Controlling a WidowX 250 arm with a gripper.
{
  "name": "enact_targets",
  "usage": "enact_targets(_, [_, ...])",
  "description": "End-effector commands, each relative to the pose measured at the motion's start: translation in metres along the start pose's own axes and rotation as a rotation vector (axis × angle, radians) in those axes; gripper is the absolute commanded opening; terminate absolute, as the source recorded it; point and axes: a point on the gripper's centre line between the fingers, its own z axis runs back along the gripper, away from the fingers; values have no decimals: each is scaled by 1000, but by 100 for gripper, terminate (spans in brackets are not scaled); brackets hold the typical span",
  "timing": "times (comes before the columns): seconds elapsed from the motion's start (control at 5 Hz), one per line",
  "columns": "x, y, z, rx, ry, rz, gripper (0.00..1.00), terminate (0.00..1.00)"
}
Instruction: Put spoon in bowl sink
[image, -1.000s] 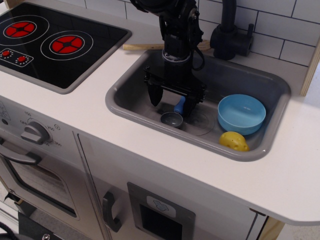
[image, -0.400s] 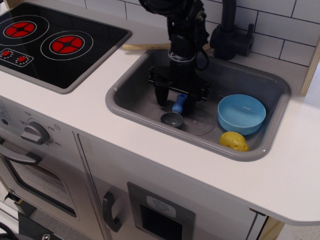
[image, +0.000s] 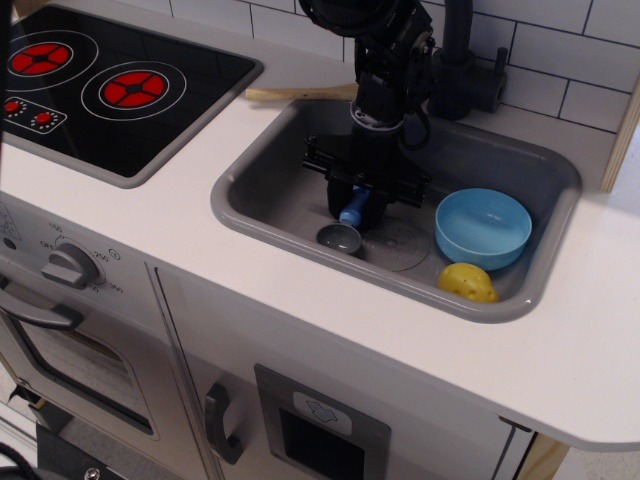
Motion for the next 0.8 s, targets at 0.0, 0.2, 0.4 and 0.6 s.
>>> enact_targets(0.0, [13, 20, 69, -37, -93, 166, 0, 0])
enact_targets(0.2, [15, 24, 83, -24, -142, 284, 0, 0])
enact_targets(0.4, [19, 22, 92, 1, -187, 543, 0, 0])
enact_targets(0.6, [24, 8, 92, 28, -197, 738, 0, 0])
